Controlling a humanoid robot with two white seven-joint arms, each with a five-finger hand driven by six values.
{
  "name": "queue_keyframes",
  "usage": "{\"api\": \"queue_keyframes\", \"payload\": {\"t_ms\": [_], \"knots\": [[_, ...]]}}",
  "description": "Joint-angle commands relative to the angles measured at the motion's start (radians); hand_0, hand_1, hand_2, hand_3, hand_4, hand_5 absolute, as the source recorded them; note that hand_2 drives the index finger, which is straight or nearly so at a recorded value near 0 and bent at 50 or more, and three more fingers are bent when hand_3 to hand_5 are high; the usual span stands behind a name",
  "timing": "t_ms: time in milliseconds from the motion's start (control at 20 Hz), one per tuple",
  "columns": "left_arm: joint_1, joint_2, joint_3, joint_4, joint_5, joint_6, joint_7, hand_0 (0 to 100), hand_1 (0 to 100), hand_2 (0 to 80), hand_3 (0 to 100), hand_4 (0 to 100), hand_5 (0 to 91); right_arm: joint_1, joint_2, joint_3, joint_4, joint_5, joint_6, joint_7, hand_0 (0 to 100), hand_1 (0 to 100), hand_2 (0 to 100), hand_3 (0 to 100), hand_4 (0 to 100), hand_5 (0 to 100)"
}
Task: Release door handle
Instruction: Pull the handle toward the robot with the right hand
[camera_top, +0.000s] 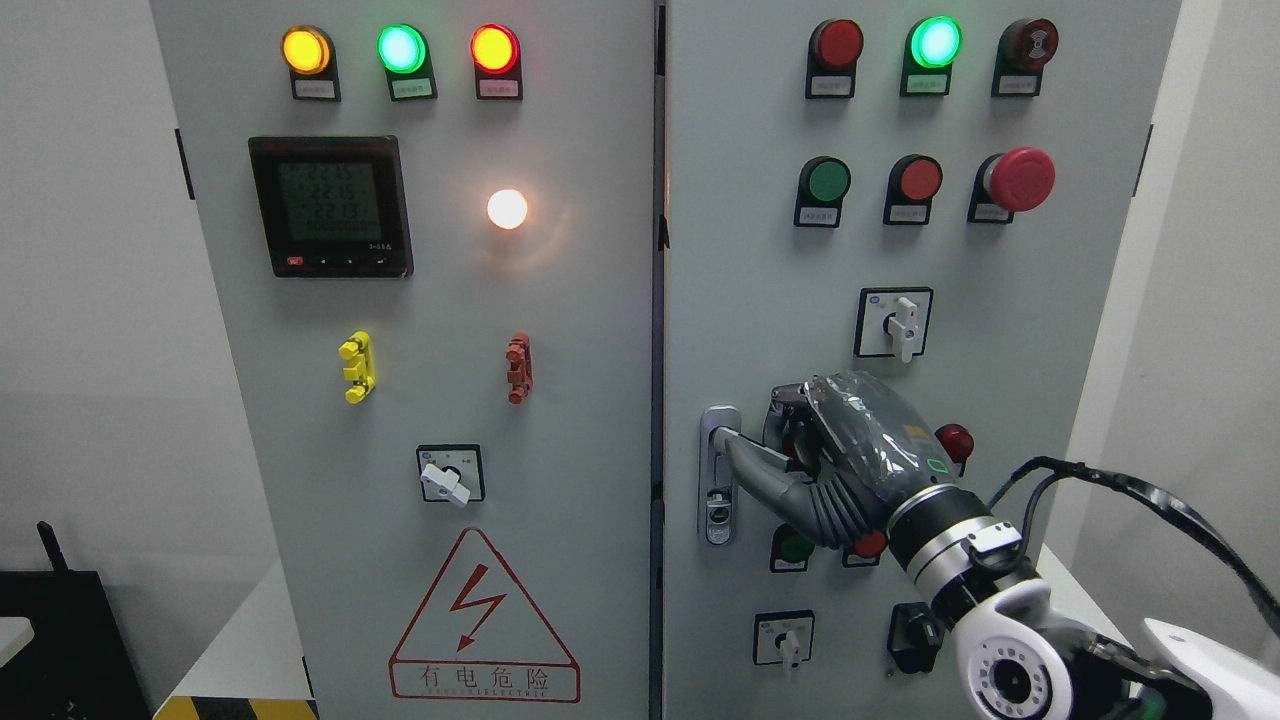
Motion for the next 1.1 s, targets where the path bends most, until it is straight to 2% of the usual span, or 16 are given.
{"api": "queue_keyframes", "payload": {"t_ms": [0,200,1051], "knots": [[-0.003,0.0,0.002,0.009,0.0,-0.001,0.0,12,39,0.0,0,0,0.0,-0.005,0.009,0.0,0.004,0.001,0.0,0.0,52,39,69,100,100,100],[-0.003,0.0,0.002,0.009,0.0,-0.001,0.0,12,39,0.0,0,0,0.0,-0.013,0.025,0.0,0.005,0.001,0.0,0.002,52,39,68,100,100,100],[-0.003,0.0,0.002,0.009,0.0,-0.001,0.0,12,39,0.0,0,0,0.0,-0.045,0.052,0.001,0.016,0.003,-0.015,0.003,52,39,67,100,99,100]]}}
